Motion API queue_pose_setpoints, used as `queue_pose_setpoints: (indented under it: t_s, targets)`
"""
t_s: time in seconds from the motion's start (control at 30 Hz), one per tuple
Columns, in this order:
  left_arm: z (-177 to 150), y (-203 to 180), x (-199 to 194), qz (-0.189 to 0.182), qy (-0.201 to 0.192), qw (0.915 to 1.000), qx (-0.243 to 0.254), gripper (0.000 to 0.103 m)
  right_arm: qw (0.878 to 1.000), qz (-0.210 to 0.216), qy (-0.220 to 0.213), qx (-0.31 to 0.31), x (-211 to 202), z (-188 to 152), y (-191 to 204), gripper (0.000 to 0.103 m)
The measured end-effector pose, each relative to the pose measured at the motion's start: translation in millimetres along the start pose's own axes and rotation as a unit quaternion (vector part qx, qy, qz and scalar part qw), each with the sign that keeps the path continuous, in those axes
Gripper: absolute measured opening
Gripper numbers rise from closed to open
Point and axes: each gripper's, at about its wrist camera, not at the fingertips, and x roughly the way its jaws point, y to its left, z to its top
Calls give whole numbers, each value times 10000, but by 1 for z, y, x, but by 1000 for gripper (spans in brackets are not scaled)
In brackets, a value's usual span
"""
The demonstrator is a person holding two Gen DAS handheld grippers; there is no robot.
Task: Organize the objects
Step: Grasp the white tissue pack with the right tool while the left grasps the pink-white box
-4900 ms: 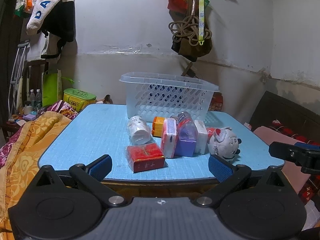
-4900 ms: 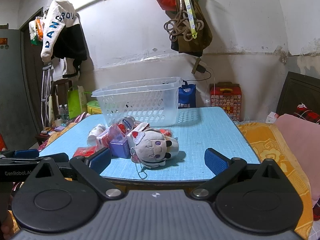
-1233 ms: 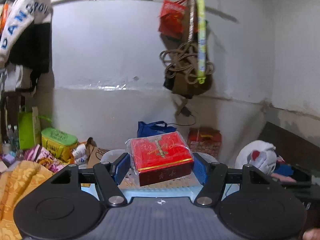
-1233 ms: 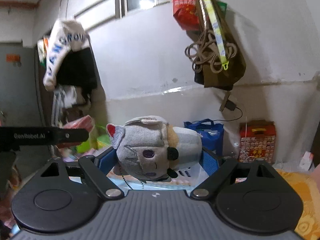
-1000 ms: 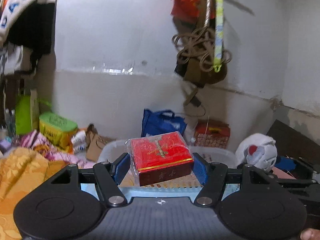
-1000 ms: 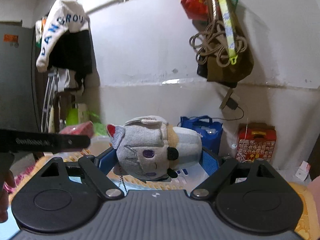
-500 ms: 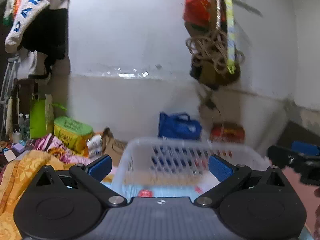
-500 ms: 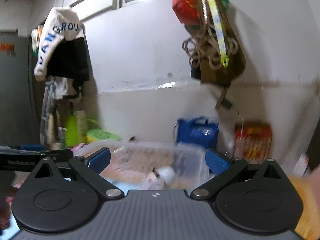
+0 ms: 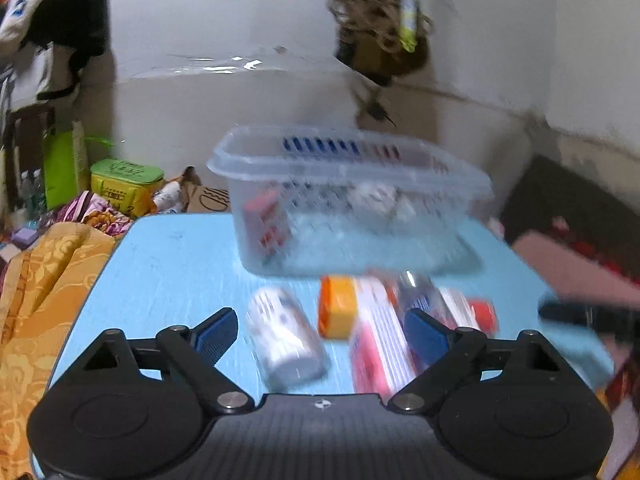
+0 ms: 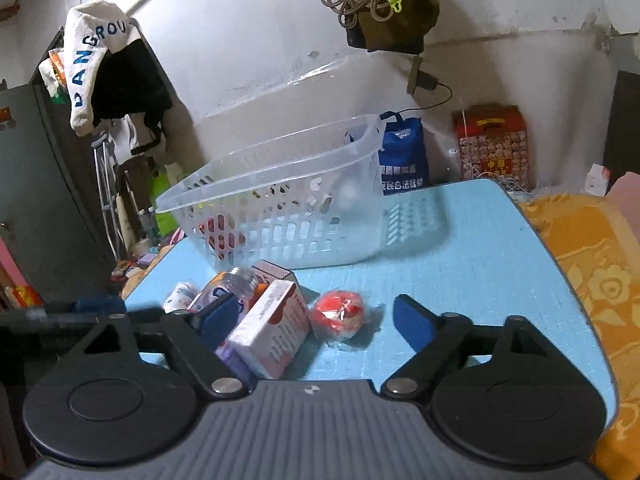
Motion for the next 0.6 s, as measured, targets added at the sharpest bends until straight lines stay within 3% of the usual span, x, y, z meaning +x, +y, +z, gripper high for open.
queue_pose_setpoints:
  t_s: [0.1, 0.37, 0.5, 0.6]
  targets:
    - [-6, -15, 2, -13, 86, 9995, 292, 86, 9999, 105, 115, 52, 9, 4, 2, 65]
    - [-22, -38, 4, 44, 56, 9962, 865, 85, 9953, -166, 552, -781, 33, -20, 35, 60]
    - [-27, -31, 13, 96, 199, 9961, 854, 81, 9971, -33, 554, -530, 38, -18, 34, 58]
    - [-28, -25, 14, 165, 173, 9962, 842, 80, 9961, -75, 543, -691, 42, -17, 42, 58]
